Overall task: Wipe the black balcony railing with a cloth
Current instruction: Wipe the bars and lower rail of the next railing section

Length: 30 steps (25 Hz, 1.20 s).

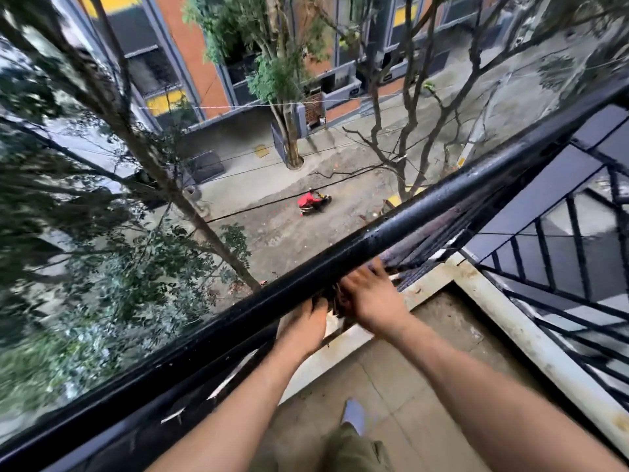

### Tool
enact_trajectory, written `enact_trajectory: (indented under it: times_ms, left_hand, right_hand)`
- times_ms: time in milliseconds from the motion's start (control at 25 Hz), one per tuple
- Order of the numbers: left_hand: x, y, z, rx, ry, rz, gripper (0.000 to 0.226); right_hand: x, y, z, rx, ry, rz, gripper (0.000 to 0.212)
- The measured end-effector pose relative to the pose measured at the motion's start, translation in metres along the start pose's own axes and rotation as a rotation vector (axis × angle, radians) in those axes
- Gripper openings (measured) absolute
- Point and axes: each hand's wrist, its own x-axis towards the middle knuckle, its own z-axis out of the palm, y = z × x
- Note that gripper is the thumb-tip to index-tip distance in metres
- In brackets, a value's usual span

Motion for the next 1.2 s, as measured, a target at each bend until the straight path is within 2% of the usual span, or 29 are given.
enact_trajectory:
  times_ms: [40,120,160,200,240,320,400,440,480,520,560,600,640,680,720,760,800,840,880,960,1000,1040,1080,1200]
  left_hand:
    - [-0.001,0.002,0.001,0.060,0.016,0.015,0.042]
    - [-0.003,0.000,0.003,0.119,0.087,0.074,0.037]
    - [-0.007,0.000,0.003,0.126,0.137,0.127,0.036]
    - [-0.011,0.002,0.004,0.126,0.179,0.180,0.035]
    - [-0.015,0.004,0.006,0.126,0.216,0.217,0.036]
    - [-0.019,0.008,0.007,0.156,0.285,0.273,0.037]
    - [-0.025,0.010,0.005,0.199,0.336,0.335,0.026]
    - [-0.029,0.010,0.002,0.216,0.342,0.380,0.020]
    - [-0.032,0.011,0.000,0.215,0.334,0.431,0.018]
    - [-0.040,0.011,-0.003,0.190,0.317,0.502,0.018]
    - [-0.050,0.010,-0.009,0.148,0.307,0.595,0.018]
    - [-0.059,0.010,-0.015,0.092,0.320,0.692,0.017]
    - [-0.066,0.012,-0.024,0.027,0.354,0.782,0.015]
    - [-0.070,0.017,-0.035,-0.035,0.391,0.856,0.013]
    - [-0.072,0.023,-0.046,-0.079,0.426,0.921,0.012]
    - [-0.071,0.030,-0.056,-0.085,0.466,0.950,0.012]
    - [-0.066,0.037,-0.063,-0.083,0.489,0.936,0.014]
    - [-0.063,0.043,-0.070,-0.110,0.486,0.888,0.017]
    - [-0.059,0.048,-0.077,-0.156,0.477,0.822,0.021]
    - [-0.051,0.052,-0.083,-0.178,0.492,0.723,0.025]
    - [-0.046,0.053,-0.083,-0.126,0.492,0.714,0.028]
    - [-0.042,0.053,-0.082,-0.048,0.460,0.720,0.033]
    - [-0.038,0.054,-0.080,0.051,0.398,0.721,0.039]
    - [-0.033,0.063,-0.072,0.282,0.238,0.674,0.058]
  right_hand:
    - [0.002,0.031,-0.010,-0.070,0.030,0.009,0.053]
    - [0.010,0.068,-0.033,-0.196,0.003,0.277,0.050]
    - [0.016,0.066,-0.036,-0.261,-0.029,0.425,0.049]
    - [0.021,0.048,-0.033,-0.287,-0.062,0.498,0.045]
    - [0.020,0.017,-0.025,-0.249,-0.077,0.506,0.038]
    - [0.013,-0.039,-0.007,0.010,-0.002,0.339,0.030]
    - [0.004,-0.049,-0.009,0.158,0.074,0.172,0.038]
    - [0.005,-0.043,-0.012,0.193,0.145,0.196,0.032]
    - [0.006,-0.037,-0.025,0.328,0.233,0.366,0.025]
    - [0.003,-0.032,-0.036,0.551,0.356,0.674,0.022]
    - [0.002,-0.032,-0.049,0.874,0.495,1.095,0.018]
    - [-0.001,-0.037,-0.061,1.282,0.652,1.393,0.016]
    - [-0.002,-0.040,-0.071,1.639,0.867,1.457,0.017]
    - [-0.003,-0.044,-0.082,1.763,1.058,1.412,0.018]
    - [0.003,-0.052,-0.102,1.796,1.113,1.280,0.018]
    - [0.014,-0.060,-0.119,1.693,1.026,1.093,0.019]
    - [0.025,-0.071,-0.128,1.480,0.798,0.859,0.021]
    - [0.037,-0.086,-0.135,1.096,0.561,0.647,0.023]
    - [0.042,-0.097,-0.133,0.688,0.375,0.408,0.035]
    - [0.037,-0.092,-0.107,0.130,0.193,-0.002,0.065]
    - [0.034,-0.076,-0.106,0.020,0.124,-0.118,0.071]
    - [0.035,-0.050,-0.115,-0.011,0.095,-0.170,0.072]
    - [0.035,-0.018,-0.122,0.007,0.074,-0.123,0.072]
    - [0.046,0.063,-0.159,-0.027,0.109,0.315,0.063]
